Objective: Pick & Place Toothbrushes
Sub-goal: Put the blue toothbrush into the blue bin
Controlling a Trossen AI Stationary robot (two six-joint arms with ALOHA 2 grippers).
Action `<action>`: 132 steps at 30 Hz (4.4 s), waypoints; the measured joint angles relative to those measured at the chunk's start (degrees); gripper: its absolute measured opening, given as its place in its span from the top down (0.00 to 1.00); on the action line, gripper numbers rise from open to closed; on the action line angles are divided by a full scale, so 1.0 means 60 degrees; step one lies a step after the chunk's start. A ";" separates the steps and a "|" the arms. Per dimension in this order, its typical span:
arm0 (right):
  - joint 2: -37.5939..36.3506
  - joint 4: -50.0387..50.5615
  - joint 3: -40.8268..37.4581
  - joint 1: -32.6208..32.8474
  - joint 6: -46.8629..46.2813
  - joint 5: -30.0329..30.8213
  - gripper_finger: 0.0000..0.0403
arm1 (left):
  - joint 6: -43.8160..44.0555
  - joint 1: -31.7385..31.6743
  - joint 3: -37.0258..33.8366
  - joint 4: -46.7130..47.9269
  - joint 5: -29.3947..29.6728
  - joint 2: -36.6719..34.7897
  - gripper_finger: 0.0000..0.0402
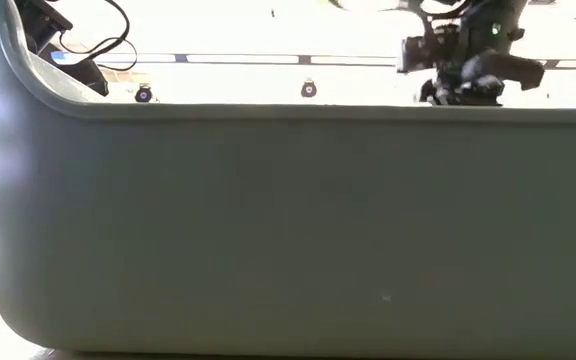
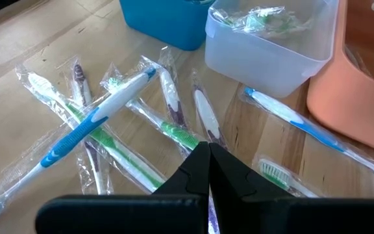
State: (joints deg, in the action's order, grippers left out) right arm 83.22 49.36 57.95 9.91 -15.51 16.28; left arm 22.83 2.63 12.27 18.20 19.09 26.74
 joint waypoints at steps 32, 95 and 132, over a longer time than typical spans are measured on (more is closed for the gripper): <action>-0.1180 -1.0089 0.0838 -0.0047 0.2595 0.4853 0.97 | 0.0025 -0.0003 0.0000 0.0000 0.0000 0.0000 1.00; 0.0539 -1.1026 0.2200 -0.0775 0.2315 0.4072 0.98 | -0.0754 0.0000 0.0000 -0.0081 0.0004 0.0001 1.00; 0.4088 -0.4788 0.4779 -0.3760 0.2288 -0.0304 0.98 | -0.0863 -0.0003 -0.0011 0.0163 0.0008 0.0004 1.00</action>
State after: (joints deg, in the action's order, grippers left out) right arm 107.75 20.63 86.63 -12.65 -1.78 14.46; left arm 17.65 2.61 12.21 19.17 19.14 26.76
